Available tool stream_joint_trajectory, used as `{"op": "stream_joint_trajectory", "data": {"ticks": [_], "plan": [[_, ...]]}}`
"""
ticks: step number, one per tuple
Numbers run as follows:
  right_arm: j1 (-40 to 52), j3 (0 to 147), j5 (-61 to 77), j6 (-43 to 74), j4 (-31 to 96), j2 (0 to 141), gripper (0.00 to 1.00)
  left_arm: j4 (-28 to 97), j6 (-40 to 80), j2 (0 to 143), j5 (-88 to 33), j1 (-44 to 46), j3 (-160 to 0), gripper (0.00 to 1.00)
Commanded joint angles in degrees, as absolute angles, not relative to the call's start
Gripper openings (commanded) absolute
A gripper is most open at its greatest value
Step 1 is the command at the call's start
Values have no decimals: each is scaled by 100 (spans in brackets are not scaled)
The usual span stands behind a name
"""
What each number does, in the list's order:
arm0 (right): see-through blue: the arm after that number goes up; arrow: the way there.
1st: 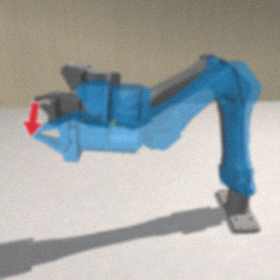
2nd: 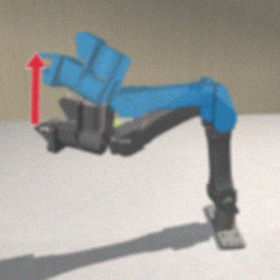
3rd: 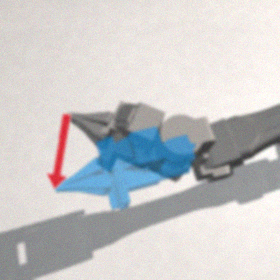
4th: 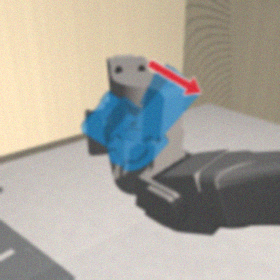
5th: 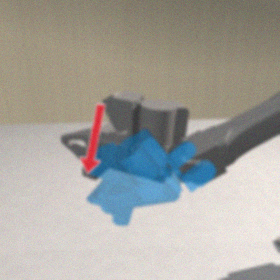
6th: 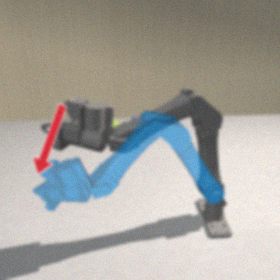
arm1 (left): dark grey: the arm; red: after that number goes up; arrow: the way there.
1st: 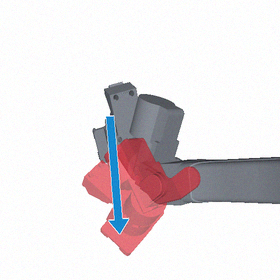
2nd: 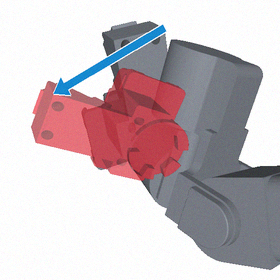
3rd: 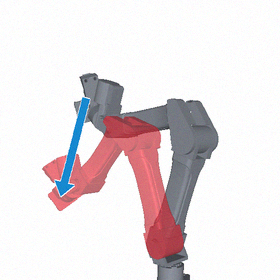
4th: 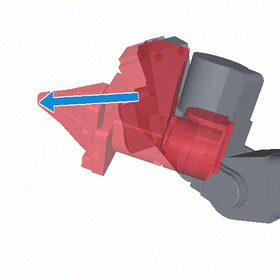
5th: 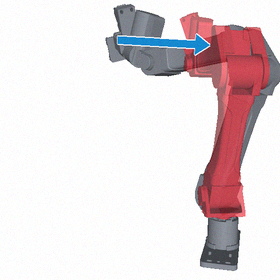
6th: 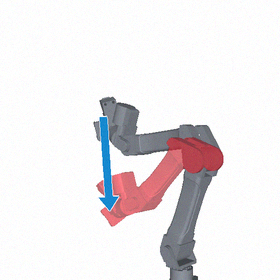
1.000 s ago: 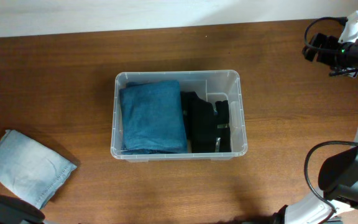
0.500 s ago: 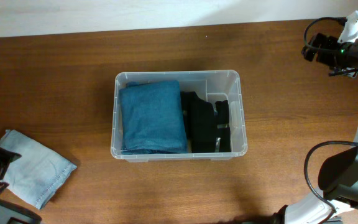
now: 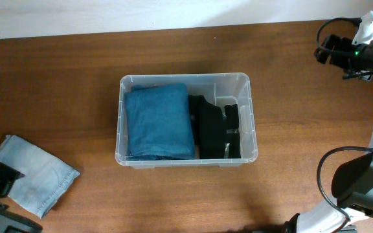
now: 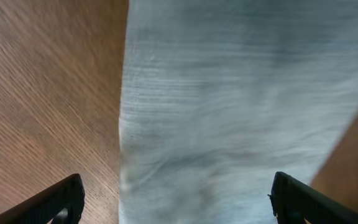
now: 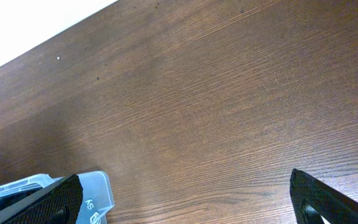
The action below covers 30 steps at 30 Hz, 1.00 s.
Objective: Pack container
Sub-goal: 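Retract the right gripper and grasp the light-grey denim with the left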
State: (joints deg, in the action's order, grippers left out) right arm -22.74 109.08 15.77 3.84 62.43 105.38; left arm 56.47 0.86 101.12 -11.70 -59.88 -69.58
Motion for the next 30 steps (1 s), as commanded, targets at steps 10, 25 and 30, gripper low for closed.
{"op": "stream_joint_trajectory", "data": {"ticks": [10, 25, 30], "plan": [[-2290, 11006, 1586, 340, 6237, 10527, 98, 4246, 222, 10038, -1074, -6005, -5927, 90], [-2290, 11006, 1586, 340, 6237, 10527, 99, 3514, 384, 10038, -1157, -6005, -5430, 57], [-2290, 11006, 1586, 340, 6237, 10527, 98, 3463, 384, 10038, -1153, -6007, -5430, 32]]}}
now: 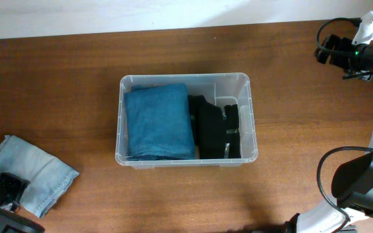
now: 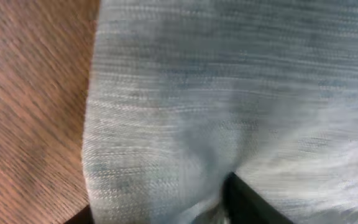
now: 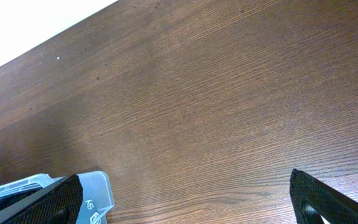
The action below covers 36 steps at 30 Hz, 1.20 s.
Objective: Pack container
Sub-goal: 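Retract the right gripper and grasp the light-grey denim with the left, then lift the light-grey denim with the left gripper over the box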
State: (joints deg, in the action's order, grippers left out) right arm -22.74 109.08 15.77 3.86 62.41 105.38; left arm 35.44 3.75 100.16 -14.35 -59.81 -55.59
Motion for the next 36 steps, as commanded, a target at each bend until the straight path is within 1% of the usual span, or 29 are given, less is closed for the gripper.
{"op": "stream_joint_trajectory", "data": {"ticks": [1, 2, 3, 4, 6, 9, 10, 14, 18, 22, 25, 28, 29, 31, 33, 35, 36], "plan": [[-2290, 11006, 1586, 340, 6237, 10527, 98, 3463, 381, 10038, -1155, -6007, -5430, 25], [-2290, 11006, 1586, 340, 6237, 10527, 99, 3446, 384, 10036, -1160, -6007, -5433, 12], [-2290, 11006, 1586, 340, 6237, 10527, 99, 3448, 384, 10036, -1160, -6007, -5454, 2], [-2290, 11006, 1586, 340, 6237, 10527, 99, 3465, 384, 10036, -1181, -6007, -5483, 1], [-2290, 11004, 1586, 340, 6237, 10527, 98, 3540, 384, 10036, -1413, -6007, -5614, 1], [-2290, 11006, 1586, 340, 6237, 10527, 99, 3758, 386, 9994, -2261, -6005, -6010, 1], [-2290, 11006, 1586, 340, 6237, 10527, 99, 3931, 392, 9946, -2709, -6003, -6302, 1], [-2290, 11006, 1586, 340, 6237, 10527, 99, 4434, 519, 9749, -3197, -5940, -7035, 1], [-2290, 11006, 1586, 340, 6237, 10527, 98, 4906, 517, 9369, -3221, -5614, -7806, 1], [-2290, 11006, 1586, 340, 6237, 10527, 98, 5192, 534, 8864, -3395, -4668, -8613, 0], [-2290, 11006, 1586, 340, 6237, 10527, 98, 5098, 1070, 8685, -3732, -3660, -9188, 1], [-2290, 11006, 1586, 340, 6237, 10527, 99, 4945, 1420, 8685, -3822, -2877, -9535, 1], [-2290, 11006, 1586, 340, 6237, 10527, 98, 4681, 1686, 8685, -3822, -2296, -9673, 1], [-2290, 11006, 1586, 340, 6237, 10527, 99, 4292, 1968, 8685, -3820, -1732, -9714, 1], [-2290, 11006, 1586, 340, 6237, 10527, 98, 3723, 2318, 8689, -3811, -978, -9712, 1], [-2290, 11006, 1586, 340, 6237, 10527, 98, 3310, 2484, 8711, -3597, -250, -9712, 1], [-2290, 11006, 1586, 340, 6237, 10527, 98, 3242, 2488, 8722, -3487, -47, -9712, 1]]}}
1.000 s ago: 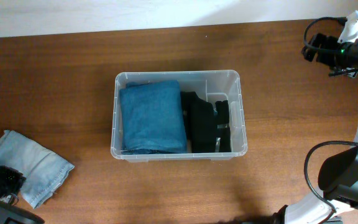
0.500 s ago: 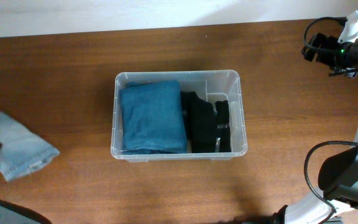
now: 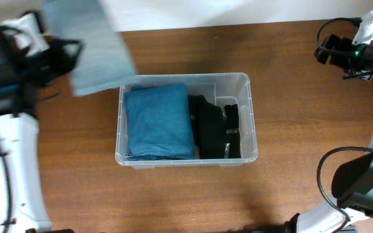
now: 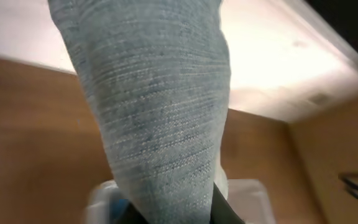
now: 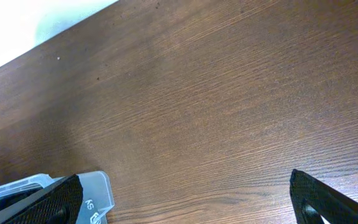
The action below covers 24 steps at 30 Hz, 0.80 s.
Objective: Pack container
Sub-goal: 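Lift the light-grey denim with the left gripper over the box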
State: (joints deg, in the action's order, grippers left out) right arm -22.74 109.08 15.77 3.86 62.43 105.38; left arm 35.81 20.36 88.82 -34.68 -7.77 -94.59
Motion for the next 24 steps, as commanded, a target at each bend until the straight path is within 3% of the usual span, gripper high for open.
{"op": "stream_joint_trajectory", "data": {"ticks": [1, 5, 11, 18, 24], "plan": [[-2290, 11006, 1586, 340, 6237, 10527, 98, 3157, 2486, 8744, -3312, 305, -9712, 1], [-2290, 11006, 1586, 340, 6237, 10527, 98, 2764, 2491, 9039, -2714, 1892, -9712, 1], [-2290, 11006, 1586, 340, 6237, 10527, 98, 2296, 3380, 9817, -2716, 2987, -9712, 1], [-2290, 11006, 1586, 340, 6237, 10527, 99, 2576, 4412, 10228, -2801, 3173, -9710, 1], [-2290, 11004, 1586, 340, 6237, 10527, 99, 3354, 4460, 10228, -2707, 3216, -9651, 0]]}}
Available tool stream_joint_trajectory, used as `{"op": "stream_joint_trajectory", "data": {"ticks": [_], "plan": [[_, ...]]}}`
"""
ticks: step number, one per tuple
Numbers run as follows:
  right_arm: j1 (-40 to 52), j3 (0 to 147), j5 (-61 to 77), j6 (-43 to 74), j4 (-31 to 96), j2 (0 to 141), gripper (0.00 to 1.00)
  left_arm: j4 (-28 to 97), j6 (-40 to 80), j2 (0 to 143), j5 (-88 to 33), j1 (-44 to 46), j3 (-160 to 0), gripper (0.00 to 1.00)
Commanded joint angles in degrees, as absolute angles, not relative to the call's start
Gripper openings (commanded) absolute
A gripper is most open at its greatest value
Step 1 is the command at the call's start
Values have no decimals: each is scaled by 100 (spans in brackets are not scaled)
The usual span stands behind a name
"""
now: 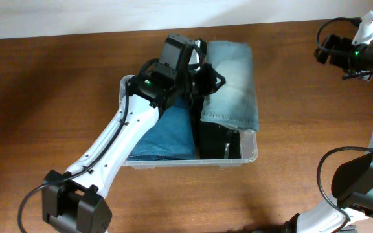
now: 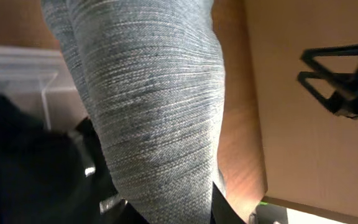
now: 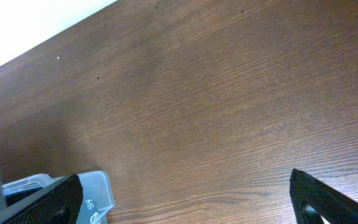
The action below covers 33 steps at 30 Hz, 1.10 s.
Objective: Pack container
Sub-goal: 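Lift the light-grey denim with the left gripper over the box, then lower the light-grey denim onto the black bundles and press it flat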
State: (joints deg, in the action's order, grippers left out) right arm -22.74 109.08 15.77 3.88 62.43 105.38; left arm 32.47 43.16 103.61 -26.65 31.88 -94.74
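A clear plastic container (image 1: 123, 158) stands mid-table with a folded blue cloth (image 1: 164, 139) in its left half and black garments (image 1: 219, 141) in its right half. Folded light denim (image 1: 232, 84) hangs over the container's right half, above the black garments, with my left gripper (image 1: 203, 81) shut on it. In the left wrist view the denim (image 2: 154, 106) fills the middle, with black cloth (image 2: 23, 155) below at left. My right gripper (image 3: 182, 205) stands open over bare wood at the far right; a corner of the container (image 3: 95, 190) shows by its left finger.
The brown wooden table (image 1: 57, 97) lies around the container. My right arm (image 1: 351, 52) and its cables occupy the far right edge. A pale wall runs along the table's back edge.
My left gripper has moved with the denim from above the table left of the container's back corner to over the container's right half. The right arm has not moved.
The denim lay on the table at the front left with my left gripper open over it. Then the gripper was shut on it there. Then it was held high near the container's back left, and now it hangs over the black garments.
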Motion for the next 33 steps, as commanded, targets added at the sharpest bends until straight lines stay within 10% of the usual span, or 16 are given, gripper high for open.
{"op": "stream_joint_trajectory", "data": {"ticks": [1, 33], "plan": [[-2290, 11006, 1586, 340, 6237, 10527, 99, 3450, 4460, 10228, -2670, 3216, -9640, 1], [-2290, 11006, 1586, 340, 6237, 10527, 98, 3214, 5061, 10219, -2987, 3583, -8372, 1]]}}
